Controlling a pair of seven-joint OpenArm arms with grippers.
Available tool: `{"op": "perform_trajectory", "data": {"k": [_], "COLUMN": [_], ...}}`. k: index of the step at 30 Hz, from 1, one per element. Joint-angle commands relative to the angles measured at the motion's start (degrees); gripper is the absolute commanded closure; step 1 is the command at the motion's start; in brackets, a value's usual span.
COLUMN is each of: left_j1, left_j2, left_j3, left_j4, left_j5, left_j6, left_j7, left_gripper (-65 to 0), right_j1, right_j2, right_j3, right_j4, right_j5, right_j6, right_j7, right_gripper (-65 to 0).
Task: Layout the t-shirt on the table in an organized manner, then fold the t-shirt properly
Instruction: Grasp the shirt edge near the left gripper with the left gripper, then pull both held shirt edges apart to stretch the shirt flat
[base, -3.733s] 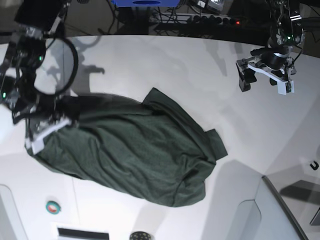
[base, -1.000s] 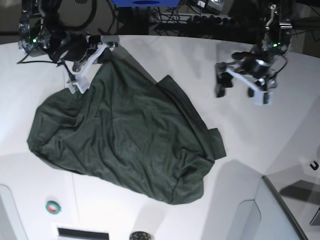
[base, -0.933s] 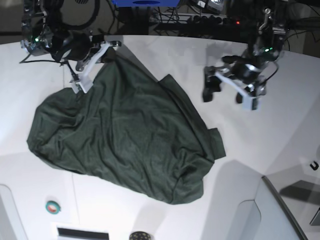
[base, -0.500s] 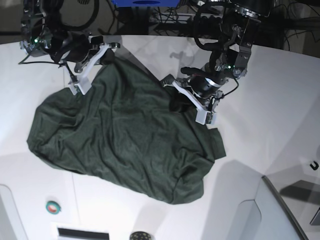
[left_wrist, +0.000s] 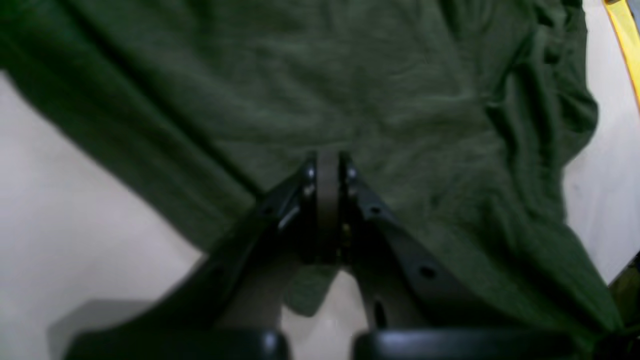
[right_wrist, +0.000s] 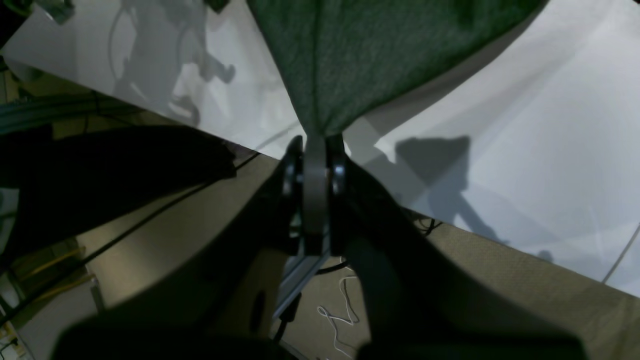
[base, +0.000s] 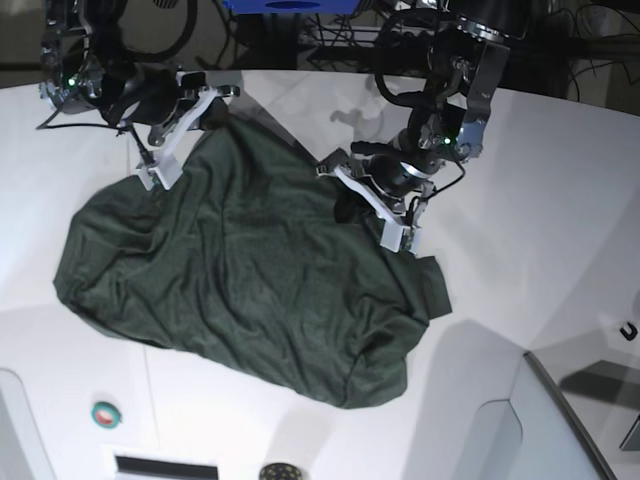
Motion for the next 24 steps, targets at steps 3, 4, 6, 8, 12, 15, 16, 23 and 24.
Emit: {"op": "perform_trajectory", "data": {"k": [3, 4, 6, 8, 12, 15, 16, 23, 24], "left_j1": [-0.2, 0.4, 1.0, 2.0, 4.3, 4.3, 4.1, 1.0, 0.6], "left_j2": [0.8, 0.8, 0.8, 0.8, 0.6, 0.7, 0.8, 2.6, 2.6], "left_j3": [0.0, -0.1, -0.1, -0.2, -0.2, -0.2, -0.2, 0.0, 0.3], "left_j4": [0.8, 0.8, 0.8, 0.6, 1.7, 1.7, 1.5, -3.5, -4.3], "left_j5": [-0.5, -0.5, -0.4, -0.1, -0.2, -0.4, -0.4, -0.4, -0.4], "left_j6": [-0.3, -0.3, -0.2, 0.3, 9.6, 10.9, 10.9, 10.9, 10.9], "left_j7": [-1.1, -1.1, -1.1, -1.1, -1.7, -1.7, -1.7, -1.7, -1.7], "left_gripper": [0.0, 0.0, 0.0, 0.0, 0.0, 0.0, 0.0, 0.0, 0.0], "right_j1": [0.0, 0.0, 0.0, 0.1, 0.3, 0.3, 0.3, 0.3, 0.3], "right_j2": [0.1, 0.1, 0.1, 0.1, 0.1, 0.1, 0.1, 0.1, 0.1], "right_j3": [0.2, 0.2, 0.2, 0.2, 0.2, 0.2, 0.2, 0.2, 0.2], "right_j4": [0.7, 0.7, 0.7, 0.1, -2.6, -3.8, -3.8, -3.6, -3.6], "right_j5": [0.7, 0.7, 0.7, 0.7, 0.7, 0.8, 0.8, 0.8, 0.8], "right_j6": [0.2, 0.2, 0.2, 0.2, 0.2, 0.2, 0.2, 0.2, 0.2], "right_j7": [0.5, 0.5, 0.5, 0.5, 0.5, 0.5, 0.5, 0.5, 0.5], "right_gripper": [-0.3, -0.3, -0.3, -0.3, -0.3, -0.2, -0.2, -0.2, -0.2]}}
